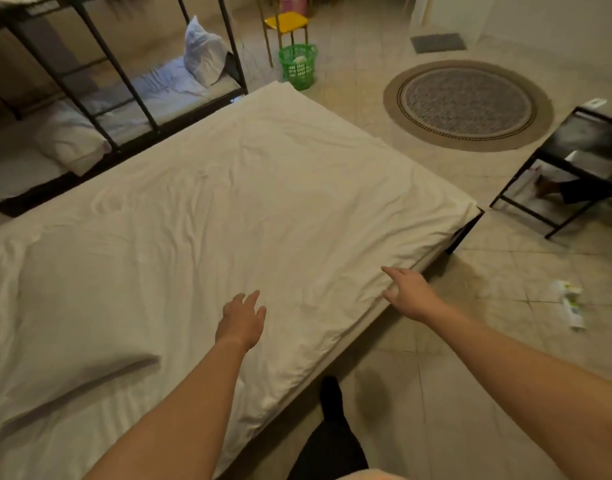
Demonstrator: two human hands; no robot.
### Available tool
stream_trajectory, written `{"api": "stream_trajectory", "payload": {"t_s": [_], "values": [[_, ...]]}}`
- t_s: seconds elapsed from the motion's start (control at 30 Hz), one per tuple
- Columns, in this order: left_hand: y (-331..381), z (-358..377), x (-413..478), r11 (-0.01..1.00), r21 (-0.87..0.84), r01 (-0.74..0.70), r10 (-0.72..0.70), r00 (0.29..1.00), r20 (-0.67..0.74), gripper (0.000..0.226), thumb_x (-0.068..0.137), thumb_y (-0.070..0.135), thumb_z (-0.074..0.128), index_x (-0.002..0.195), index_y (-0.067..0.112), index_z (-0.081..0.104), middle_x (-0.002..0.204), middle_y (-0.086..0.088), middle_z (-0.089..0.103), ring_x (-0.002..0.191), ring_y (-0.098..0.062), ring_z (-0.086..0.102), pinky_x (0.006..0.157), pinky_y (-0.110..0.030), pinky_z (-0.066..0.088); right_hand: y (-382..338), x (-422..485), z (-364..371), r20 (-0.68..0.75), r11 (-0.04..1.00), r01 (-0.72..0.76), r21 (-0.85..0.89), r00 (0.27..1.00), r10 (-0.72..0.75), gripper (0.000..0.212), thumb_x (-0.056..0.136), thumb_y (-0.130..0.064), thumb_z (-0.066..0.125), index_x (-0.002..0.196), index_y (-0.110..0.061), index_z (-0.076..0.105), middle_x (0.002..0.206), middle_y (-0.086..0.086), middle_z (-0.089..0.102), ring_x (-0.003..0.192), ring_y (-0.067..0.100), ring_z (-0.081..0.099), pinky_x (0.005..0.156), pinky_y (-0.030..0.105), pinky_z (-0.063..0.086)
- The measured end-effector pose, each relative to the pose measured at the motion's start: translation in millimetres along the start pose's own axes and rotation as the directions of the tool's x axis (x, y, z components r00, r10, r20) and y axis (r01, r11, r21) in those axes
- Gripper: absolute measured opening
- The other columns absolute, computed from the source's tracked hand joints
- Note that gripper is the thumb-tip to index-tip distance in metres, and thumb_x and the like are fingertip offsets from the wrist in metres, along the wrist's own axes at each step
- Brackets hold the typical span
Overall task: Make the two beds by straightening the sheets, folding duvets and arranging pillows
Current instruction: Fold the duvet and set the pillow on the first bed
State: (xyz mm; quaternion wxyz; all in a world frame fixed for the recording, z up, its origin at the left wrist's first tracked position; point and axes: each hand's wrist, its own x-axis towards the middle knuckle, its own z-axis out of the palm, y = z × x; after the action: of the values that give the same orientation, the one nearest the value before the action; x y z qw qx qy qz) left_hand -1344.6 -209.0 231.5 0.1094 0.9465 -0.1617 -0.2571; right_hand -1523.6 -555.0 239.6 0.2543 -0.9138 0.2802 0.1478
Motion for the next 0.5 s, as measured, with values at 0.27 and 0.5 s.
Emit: {"api": "stream_trajectory", "payload": {"t_s": [0.27,0.5], "values": [[129.1,1.8,115.7,0.991,0.061,-0.119,0.115,0.990,0.077,0.054,0.108,0.046,0.038,0.161,0.031,0.033,0.166,-0.005,0.028,0.150,-0.029,0.027,0.117,-0.049,0.036,85.3,72.3,-62.6,-0.033,0.991,-0.115,0.068,0.992,0.118,0.067,0.094,-0.043,0.061,0.153,-0.025,0.036,0.157,0.007,0.039,0.141,0.031,0.037,0.116,0.043,0.034],[249.8,-1.8,184.0,0.971,0.107,-0.215,0.197,0.968,0.157,0.055,0.108,0.044,0.038,0.161,0.030,0.032,0.167,-0.007,0.027,0.151,-0.031,0.026,0.119,-0.049,0.034,154.7,118.9,-121.4,-0.047,0.968,-0.218,0.121,0.973,0.225,0.065,0.096,-0.038,0.061,0.154,-0.021,0.036,0.157,0.010,0.037,0.144,0.031,0.033,0.117,0.037,0.029]]}}
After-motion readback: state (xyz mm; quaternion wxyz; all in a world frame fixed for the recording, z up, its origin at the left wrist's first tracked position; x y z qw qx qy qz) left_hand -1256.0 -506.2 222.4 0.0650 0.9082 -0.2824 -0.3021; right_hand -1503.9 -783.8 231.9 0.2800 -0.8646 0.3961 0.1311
